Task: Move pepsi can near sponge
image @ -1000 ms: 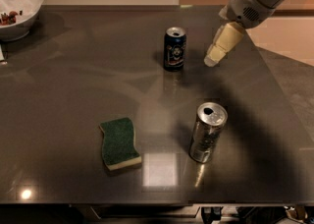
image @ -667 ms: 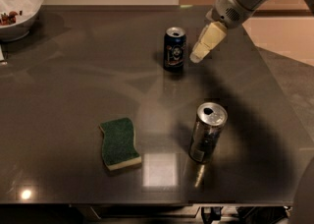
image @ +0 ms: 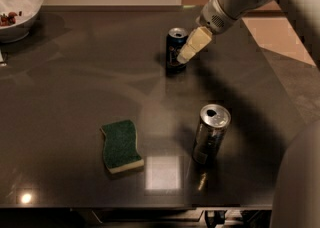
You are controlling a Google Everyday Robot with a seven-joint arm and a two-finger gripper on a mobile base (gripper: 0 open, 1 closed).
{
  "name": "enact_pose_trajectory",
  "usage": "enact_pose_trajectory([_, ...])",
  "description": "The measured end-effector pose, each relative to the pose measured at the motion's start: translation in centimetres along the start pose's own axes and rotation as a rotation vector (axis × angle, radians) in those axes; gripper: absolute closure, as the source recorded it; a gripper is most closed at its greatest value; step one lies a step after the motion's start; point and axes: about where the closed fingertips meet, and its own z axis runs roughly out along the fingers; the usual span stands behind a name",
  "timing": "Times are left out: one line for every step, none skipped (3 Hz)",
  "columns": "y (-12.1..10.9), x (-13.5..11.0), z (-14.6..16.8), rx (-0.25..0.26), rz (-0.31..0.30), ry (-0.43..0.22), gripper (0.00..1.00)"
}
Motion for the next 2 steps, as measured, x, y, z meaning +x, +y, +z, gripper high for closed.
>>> enact_pose_trajectory([-0.29,-0.85,1.03,0.004,0.002,-0.060,0.00])
enact_pose_trajectory([-0.03,-1.51,1.34,-0.007,-0.006,-0.092,0.18])
